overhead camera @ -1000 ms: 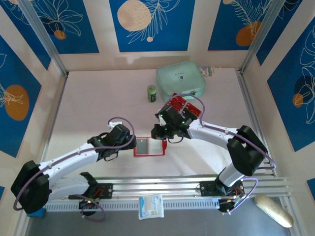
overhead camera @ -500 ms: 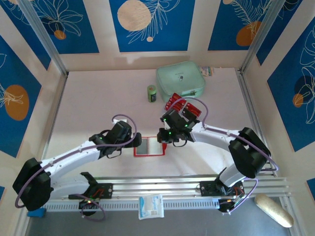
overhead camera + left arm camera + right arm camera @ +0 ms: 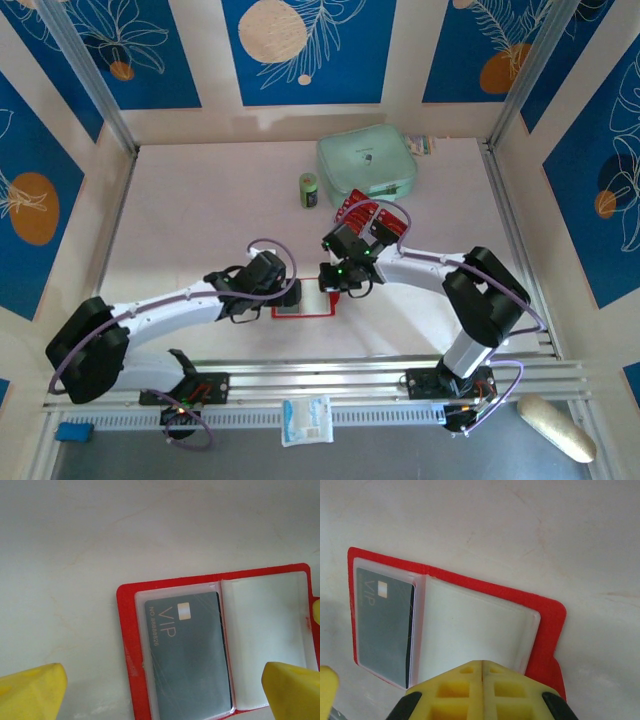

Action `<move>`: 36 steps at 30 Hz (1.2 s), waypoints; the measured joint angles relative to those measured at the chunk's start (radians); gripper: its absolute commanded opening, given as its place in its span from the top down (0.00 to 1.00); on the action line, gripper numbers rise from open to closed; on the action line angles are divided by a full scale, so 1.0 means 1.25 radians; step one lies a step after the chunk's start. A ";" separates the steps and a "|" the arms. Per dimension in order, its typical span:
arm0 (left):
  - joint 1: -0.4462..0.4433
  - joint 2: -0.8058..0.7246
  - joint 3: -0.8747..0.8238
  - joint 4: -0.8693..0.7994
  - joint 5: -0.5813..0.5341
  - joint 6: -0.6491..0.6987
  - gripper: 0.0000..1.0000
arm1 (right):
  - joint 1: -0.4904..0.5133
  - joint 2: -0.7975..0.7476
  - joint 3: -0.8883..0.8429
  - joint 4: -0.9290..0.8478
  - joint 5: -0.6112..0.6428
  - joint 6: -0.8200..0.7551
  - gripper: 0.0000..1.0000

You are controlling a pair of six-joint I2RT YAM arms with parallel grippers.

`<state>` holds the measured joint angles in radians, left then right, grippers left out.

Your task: Put the credit cards into the card holder

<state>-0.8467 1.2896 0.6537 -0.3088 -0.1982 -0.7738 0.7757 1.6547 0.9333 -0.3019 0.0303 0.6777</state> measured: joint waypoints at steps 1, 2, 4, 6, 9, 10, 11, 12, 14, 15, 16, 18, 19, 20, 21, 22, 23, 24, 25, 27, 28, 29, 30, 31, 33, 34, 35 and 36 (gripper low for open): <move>-0.003 0.003 0.000 0.004 0.000 -0.002 0.00 | 0.000 0.005 0.007 -0.001 0.000 -0.002 1.00; -0.006 0.005 0.000 0.006 0.000 -0.003 0.00 | 0.000 0.010 0.013 -0.001 0.000 -0.003 1.00; -0.011 0.010 0.000 0.011 0.000 -0.005 0.00 | 0.000 0.018 0.023 -0.002 0.000 -0.007 1.00; -0.015 0.014 0.000 0.014 0.000 -0.005 0.00 | 0.000 0.022 0.025 -0.002 0.000 -0.008 1.00; -0.020 0.023 0.002 0.015 0.001 -0.005 0.00 | -0.001 0.028 0.025 -0.003 0.001 -0.013 1.00; -0.022 0.027 0.005 0.014 0.000 -0.005 0.00 | -0.002 0.030 0.025 -0.005 0.001 -0.013 1.00; -0.023 0.030 0.007 0.015 0.000 -0.005 0.00 | -0.003 0.032 0.025 -0.005 0.001 -0.013 1.00; -0.024 0.034 0.009 0.016 0.001 -0.005 0.00 | -0.005 0.034 0.025 -0.005 0.001 -0.013 1.00; -0.027 0.039 0.014 0.021 0.001 -0.005 0.00 | -0.007 0.039 0.025 -0.005 0.000 -0.013 1.00; -0.028 0.045 0.016 0.023 0.001 -0.005 0.00 | -0.008 0.041 0.025 -0.005 0.000 -0.013 1.00; -0.029 0.051 0.019 0.025 0.002 -0.004 0.00 | -0.009 0.045 0.025 -0.005 0.000 -0.013 1.00; -0.031 0.062 0.023 0.028 0.003 -0.003 0.00 | -0.012 0.052 0.025 -0.004 -0.002 -0.013 1.00; -0.031 0.067 0.023 0.029 0.003 -0.003 0.00 | -0.014 0.058 0.025 -0.003 -0.004 -0.013 1.00; -0.031 0.072 0.024 0.030 0.003 -0.003 0.00 | -0.014 0.063 0.025 -0.002 -0.006 -0.013 1.00; -0.031 0.077 0.024 0.030 0.003 -0.003 0.00 | -0.014 0.071 0.026 0.002 -0.012 -0.013 1.00; -0.032 0.082 0.024 0.030 0.003 -0.002 0.00 | -0.014 0.073 0.029 0.004 -0.018 -0.013 1.00; -0.032 0.086 0.024 0.030 0.003 -0.002 0.00 | -0.015 0.077 0.032 0.007 -0.022 -0.013 1.00; -0.032 0.090 0.024 0.030 0.003 -0.002 0.00 | -0.016 0.082 0.034 0.011 -0.028 -0.013 1.00; -0.032 0.092 0.024 0.031 0.003 -0.002 0.00 | -0.016 0.086 0.037 0.016 -0.035 -0.013 1.00; -0.032 0.096 0.024 0.032 0.003 -0.002 0.00 | -0.016 0.091 0.039 0.025 -0.045 -0.013 1.00; -0.032 0.098 0.024 0.032 0.003 -0.002 0.00 | -0.015 0.092 0.039 0.028 -0.050 -0.013 1.00; -0.032 0.099 0.024 0.032 0.003 -0.002 0.00 | -0.015 0.093 0.039 0.031 -0.052 -0.012 1.00; -0.032 0.099 0.024 0.033 0.003 -0.002 0.00 | -0.015 0.093 0.039 0.035 -0.056 -0.011 1.00; -0.032 0.101 0.024 0.033 0.003 -0.002 0.00 | -0.014 0.094 0.039 0.038 -0.059 -0.009 1.00; -0.032 0.105 0.024 0.034 0.003 -0.002 0.00 | -0.014 0.096 0.039 0.042 -0.067 -0.005 1.00; -0.032 0.107 0.024 0.035 0.003 -0.002 0.00 | -0.013 0.099 0.039 0.045 -0.070 -0.003 1.00; -0.032 0.108 0.024 0.035 0.003 -0.002 0.00 | -0.013 0.100 0.039 0.049 -0.074 0.000 1.00; -0.032 0.108 0.024 0.036 0.004 -0.002 0.00 | -0.013 0.102 0.039 0.052 -0.078 0.002 1.00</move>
<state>-0.8871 1.4246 0.6834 -0.2642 -0.1936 -0.7769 0.7589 1.7821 0.9817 -0.2371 -0.0677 0.6807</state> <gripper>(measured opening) 0.998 0.061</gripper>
